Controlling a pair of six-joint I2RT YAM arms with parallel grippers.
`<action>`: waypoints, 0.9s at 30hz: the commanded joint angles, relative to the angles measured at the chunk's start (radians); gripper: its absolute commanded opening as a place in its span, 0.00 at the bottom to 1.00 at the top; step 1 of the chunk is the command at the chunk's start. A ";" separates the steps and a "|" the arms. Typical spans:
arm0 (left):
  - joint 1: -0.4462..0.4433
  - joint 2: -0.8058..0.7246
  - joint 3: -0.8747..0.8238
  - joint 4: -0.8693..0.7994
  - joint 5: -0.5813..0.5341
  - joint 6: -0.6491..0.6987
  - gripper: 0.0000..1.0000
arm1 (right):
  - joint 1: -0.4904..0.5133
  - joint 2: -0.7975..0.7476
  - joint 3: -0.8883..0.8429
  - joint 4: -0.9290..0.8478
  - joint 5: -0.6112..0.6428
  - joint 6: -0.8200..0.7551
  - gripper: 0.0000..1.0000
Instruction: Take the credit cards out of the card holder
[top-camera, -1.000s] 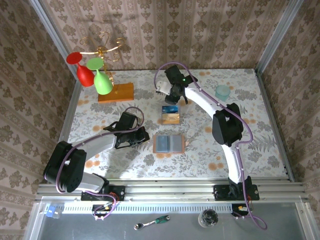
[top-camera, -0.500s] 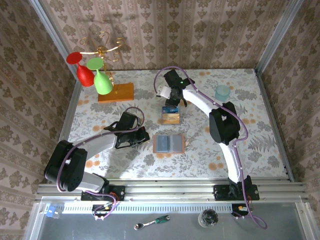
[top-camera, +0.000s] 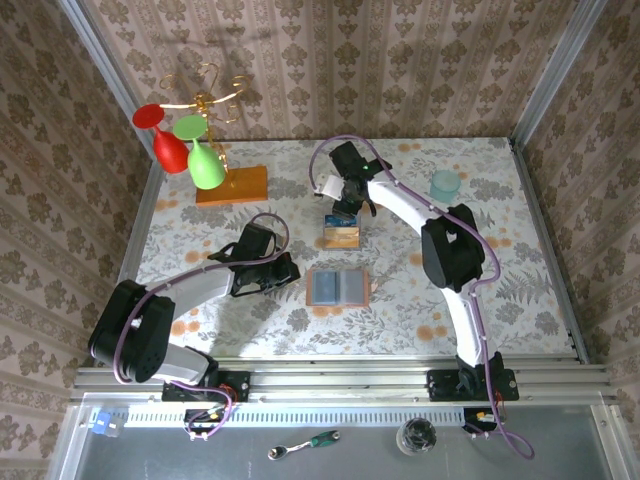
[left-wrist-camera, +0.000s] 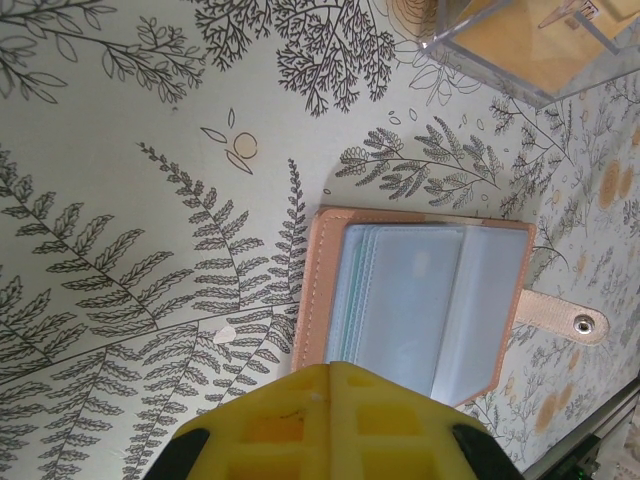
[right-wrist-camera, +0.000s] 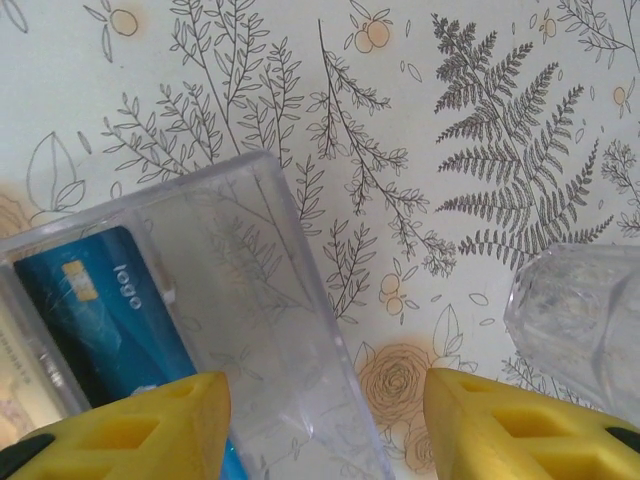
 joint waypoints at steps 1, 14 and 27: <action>0.006 0.017 0.000 0.017 0.013 0.002 0.04 | 0.000 -0.094 -0.044 -0.002 -0.030 0.029 0.55; -0.026 0.084 0.029 0.064 0.019 0.008 0.04 | 0.044 -0.353 -0.351 0.152 -0.213 0.547 0.50; -0.070 0.100 -0.001 0.103 0.004 -0.002 0.03 | 0.107 -0.446 -0.615 0.264 -0.414 1.195 0.38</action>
